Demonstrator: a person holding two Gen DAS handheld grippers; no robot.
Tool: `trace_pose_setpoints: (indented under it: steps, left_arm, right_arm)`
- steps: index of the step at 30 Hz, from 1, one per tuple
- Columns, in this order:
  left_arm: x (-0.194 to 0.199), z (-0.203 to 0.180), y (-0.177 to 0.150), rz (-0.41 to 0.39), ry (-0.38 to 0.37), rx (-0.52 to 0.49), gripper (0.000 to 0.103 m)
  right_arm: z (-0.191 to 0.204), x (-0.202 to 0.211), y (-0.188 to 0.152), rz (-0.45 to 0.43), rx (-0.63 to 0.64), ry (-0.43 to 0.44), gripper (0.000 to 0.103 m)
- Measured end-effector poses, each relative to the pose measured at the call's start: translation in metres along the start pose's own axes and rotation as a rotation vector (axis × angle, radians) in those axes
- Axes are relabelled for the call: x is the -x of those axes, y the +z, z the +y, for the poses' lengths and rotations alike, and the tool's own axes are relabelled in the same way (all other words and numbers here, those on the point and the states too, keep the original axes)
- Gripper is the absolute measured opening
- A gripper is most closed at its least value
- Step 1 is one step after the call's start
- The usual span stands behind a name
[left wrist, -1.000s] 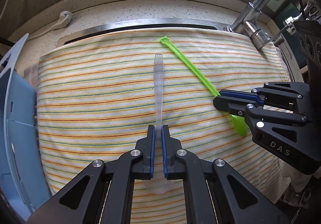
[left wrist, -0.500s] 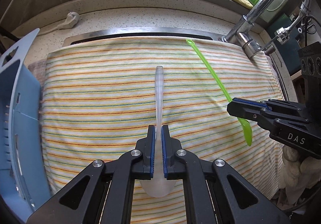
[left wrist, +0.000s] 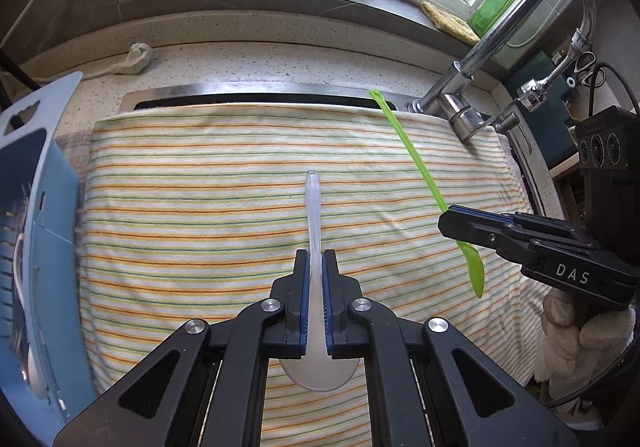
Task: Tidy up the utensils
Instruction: 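Carry the clear spoon and green spoon upright into the blue basket with both tools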
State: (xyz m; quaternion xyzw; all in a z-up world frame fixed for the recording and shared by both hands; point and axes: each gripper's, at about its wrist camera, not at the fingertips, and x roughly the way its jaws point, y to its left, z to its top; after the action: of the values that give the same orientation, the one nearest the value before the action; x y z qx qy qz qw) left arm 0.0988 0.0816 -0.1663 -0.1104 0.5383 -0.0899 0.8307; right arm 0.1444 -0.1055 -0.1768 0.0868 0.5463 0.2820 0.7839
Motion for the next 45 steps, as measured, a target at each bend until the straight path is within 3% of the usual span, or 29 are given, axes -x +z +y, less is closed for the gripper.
trace_pose_setpoints:
  steps: [8,20,31,38,45]
  left_arm:
    - [-0.041,-0.007,-0.008,0.1,0.066,-0.056,0.004]
    - [-0.058,-0.025,0.006,0.108,0.105,-0.113,0.004]
    - [-0.013,-0.017,0.0,0.005,0.048,-0.05,0.004]
    - [0.036,0.007,-0.008,-0.081,0.049,-0.025,0.005]
    - [0.089,0.063,-0.018,-0.164,0.08,0.052,0.004]
  right_arm:
    - [-0.005,-0.005,-0.001,0.014,-0.011,-0.011,0.006]
    - [-0.017,0.006,-0.006,0.002,-0.025,-0.013,0.006]
    - [-0.007,0.011,0.001,-0.023,-0.026,0.007,0.006]
    - [0.035,0.003,0.013,-0.041,0.01,0.049,0.006]
    - [0.095,-0.014,0.023,-0.034,0.061,0.111,0.006]
